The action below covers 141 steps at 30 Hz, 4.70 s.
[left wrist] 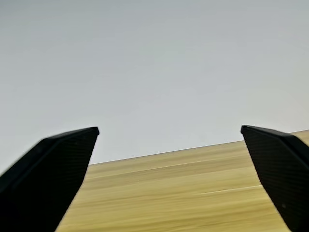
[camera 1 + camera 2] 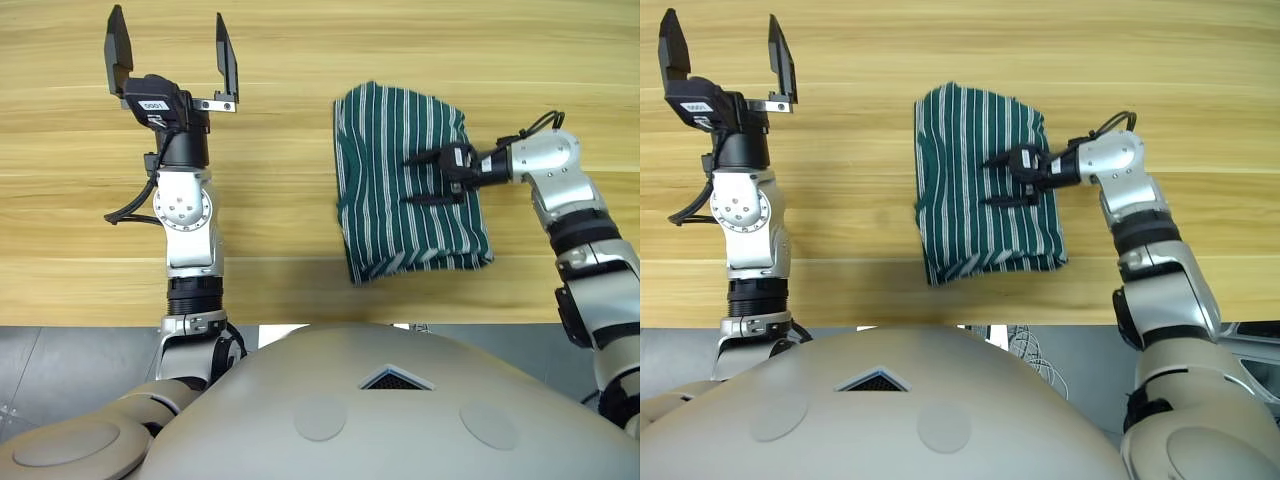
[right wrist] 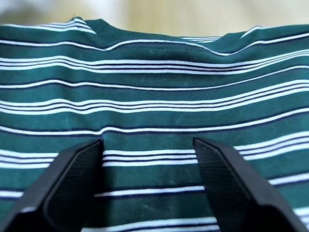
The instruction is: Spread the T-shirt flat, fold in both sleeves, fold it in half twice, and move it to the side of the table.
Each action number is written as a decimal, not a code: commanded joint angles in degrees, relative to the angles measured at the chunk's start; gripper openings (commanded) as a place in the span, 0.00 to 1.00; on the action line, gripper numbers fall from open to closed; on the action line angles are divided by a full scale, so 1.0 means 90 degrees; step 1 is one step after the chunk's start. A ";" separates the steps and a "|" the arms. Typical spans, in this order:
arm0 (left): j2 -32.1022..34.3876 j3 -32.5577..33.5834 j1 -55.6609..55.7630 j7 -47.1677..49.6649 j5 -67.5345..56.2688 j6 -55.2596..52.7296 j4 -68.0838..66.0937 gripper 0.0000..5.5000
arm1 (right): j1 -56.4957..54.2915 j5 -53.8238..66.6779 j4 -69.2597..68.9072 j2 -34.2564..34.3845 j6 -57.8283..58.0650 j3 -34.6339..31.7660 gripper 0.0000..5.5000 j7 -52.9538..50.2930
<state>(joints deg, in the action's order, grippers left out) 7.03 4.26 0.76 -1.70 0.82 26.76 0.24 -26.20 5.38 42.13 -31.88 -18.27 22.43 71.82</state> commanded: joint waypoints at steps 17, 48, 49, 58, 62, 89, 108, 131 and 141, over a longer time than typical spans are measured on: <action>0.0204 0.0010 0.0145 -0.0268 -0.0017 -0.0025 -0.0223 0.98 | -0.0469 -0.1761 0.3259 0.1813 -0.0790 0.0871 0.62 -0.1134; 0.5037 -0.0320 -0.1698 -0.5841 -0.1081 0.0094 0.0278 0.98 | 0.1729 0.1107 -0.0530 -0.1558 -0.1766 -0.2281 0.78 0.1765; 0.5064 -0.0431 -0.1708 -0.5895 -0.0959 0.0031 0.0413 0.98 | 0.1826 0.1080 -0.0561 -0.1654 -0.1808 -0.2328 0.78 0.1776; 0.4033 -0.2061 -0.0866 -0.5547 0.0824 0.0437 -0.0062 0.98 | 0.1975 -0.0035 -0.1006 -0.1431 -0.2288 -0.1680 0.78 0.0964; 0.3714 -0.2444 -0.0583 -0.5141 0.1363 0.0961 -0.0743 0.98 | 0.1877 -0.0317 -0.1078 -0.1181 -0.2340 -0.1354 0.78 0.0621; 0.3195 -0.3978 0.0460 -0.4670 0.1445 0.2316 -0.2780 0.55 | 0.1587 -0.0293 -0.1420 -0.0695 -0.2024 -0.0848 0.18 -0.0159; 0.2802 -0.4093 0.0659 -0.5691 -0.0162 0.2280 -0.3596 0.05 | 0.1532 0.0011 -0.1229 -0.0536 -0.2065 -0.0913 0.03 -0.0108; 0.2660 -0.2286 0.1473 -0.6731 -0.2220 -0.0843 -0.2738 0.00 | -0.0051 0.1856 -0.0367 -0.0373 0.0051 -0.1457 0.03 0.2271; 0.1653 -0.1783 0.3489 -0.6638 -0.1736 -0.1544 -0.5440 0.00 | -0.2069 0.0682 0.2818 0.0280 -0.0114 -0.1654 0.03 0.1707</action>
<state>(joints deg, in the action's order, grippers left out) 22.97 -13.00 28.39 -62.31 -17.19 14.11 -43.61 -41.76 13.65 63.90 -29.80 -19.16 8.44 89.21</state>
